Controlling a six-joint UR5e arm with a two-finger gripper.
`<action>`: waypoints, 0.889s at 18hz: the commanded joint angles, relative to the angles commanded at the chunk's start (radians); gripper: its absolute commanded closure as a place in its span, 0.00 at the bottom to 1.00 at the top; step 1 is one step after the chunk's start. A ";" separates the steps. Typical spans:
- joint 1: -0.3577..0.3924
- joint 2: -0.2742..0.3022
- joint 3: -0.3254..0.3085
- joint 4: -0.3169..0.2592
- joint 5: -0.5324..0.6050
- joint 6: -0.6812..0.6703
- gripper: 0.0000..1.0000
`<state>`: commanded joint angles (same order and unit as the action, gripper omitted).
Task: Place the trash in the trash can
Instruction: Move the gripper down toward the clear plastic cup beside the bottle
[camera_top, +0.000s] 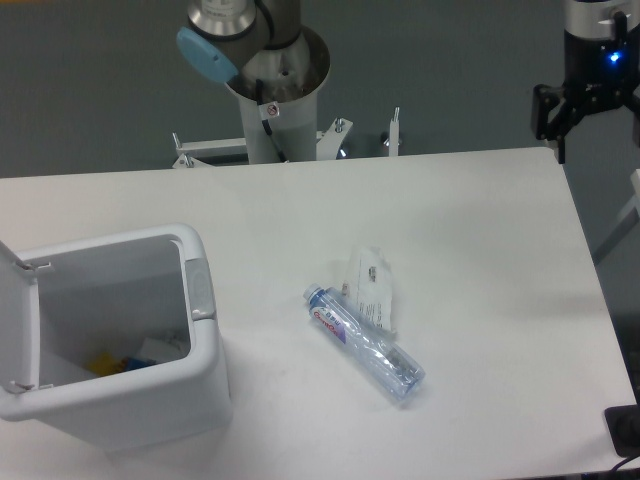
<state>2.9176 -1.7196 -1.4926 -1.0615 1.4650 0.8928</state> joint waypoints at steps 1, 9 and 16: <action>0.000 0.000 0.000 0.000 0.000 0.000 0.00; -0.011 0.000 -0.099 0.099 0.000 -0.012 0.00; -0.040 -0.015 -0.222 0.153 0.001 -0.011 0.00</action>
<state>2.8779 -1.7348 -1.7149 -0.9083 1.4664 0.8821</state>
